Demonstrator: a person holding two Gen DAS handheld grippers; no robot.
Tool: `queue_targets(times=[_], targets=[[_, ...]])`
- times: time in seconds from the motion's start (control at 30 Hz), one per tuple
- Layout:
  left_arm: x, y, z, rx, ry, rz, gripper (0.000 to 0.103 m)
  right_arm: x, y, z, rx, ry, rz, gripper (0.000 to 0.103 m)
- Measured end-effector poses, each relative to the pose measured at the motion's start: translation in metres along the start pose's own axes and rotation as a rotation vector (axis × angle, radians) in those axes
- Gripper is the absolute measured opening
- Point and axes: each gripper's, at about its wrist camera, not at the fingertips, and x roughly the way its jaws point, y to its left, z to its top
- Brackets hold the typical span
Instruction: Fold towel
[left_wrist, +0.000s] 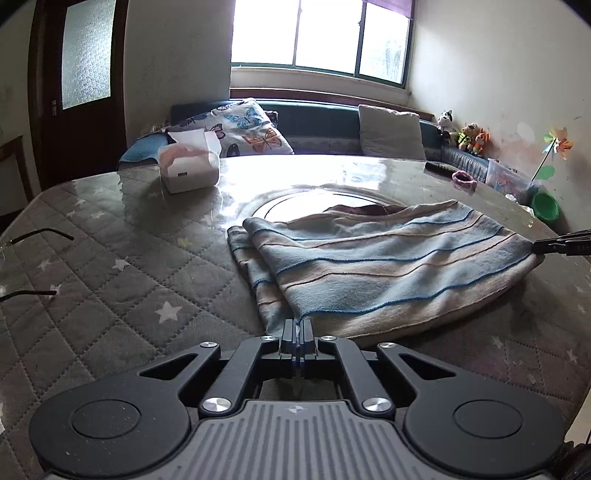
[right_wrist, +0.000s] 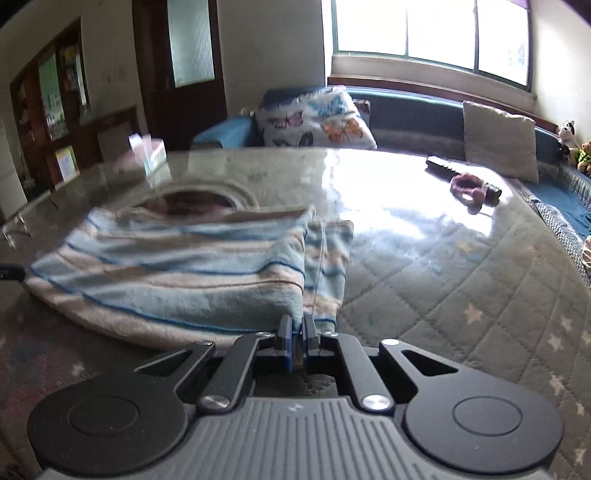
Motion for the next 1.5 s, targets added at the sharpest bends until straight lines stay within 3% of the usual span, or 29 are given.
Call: queue_targets(times=[0.2, 0.3, 0.47, 0.63, 0.73, 0.97, 1.13, 1.27, 1.5], targets=[[-0.007, -0.003, 0.006, -0.007, -0.023, 0.003, 0.001, 0.013, -0.004, -0.010, 0.011, 0.027, -0.043, 0.004], [-0.007, -0.003, 0.007, -0.001, -0.022, 0.004, 0.001, -0.002, 0.000, -0.002, -0.003, -0.034, -0.044, 0.004], [-0.001, 0.000, -0.002, -0.016, 0.016, 0.008, 0.002, 0.015, -0.006, -0.017, 0.010, 0.055, -0.039, 0.005], [-0.014, 0.005, 0.013, -0.016, -0.007, 0.037, 0.006, -0.001, -0.005, -0.002, -0.029, 0.021, -0.057, 0.009], [-0.019, 0.000, 0.027, -0.022, -0.050, 0.015, 0.007, -0.007, 0.001, 0.010, -0.064, -0.007, -0.050, 0.011], [0.019, -0.038, 0.043, 0.006, -0.048, -0.101, 0.008, 0.027, 0.028, 0.020, -0.123, -0.010, 0.027, 0.011], [0.056, -0.032, 0.038, 0.013, 0.026, -0.045, 0.008, 0.053, 0.024, 0.017, -0.100, 0.020, 0.001, 0.011], [0.060, -0.015, 0.039, -0.037, 0.031, -0.017, 0.009, 0.054, 0.009, 0.014, -0.072, 0.038, -0.031, 0.012], [0.063, -0.048, 0.061, 0.000, -0.008, -0.108, 0.015, 0.059, 0.022, 0.035, -0.115, 0.000, 0.006, 0.017]])
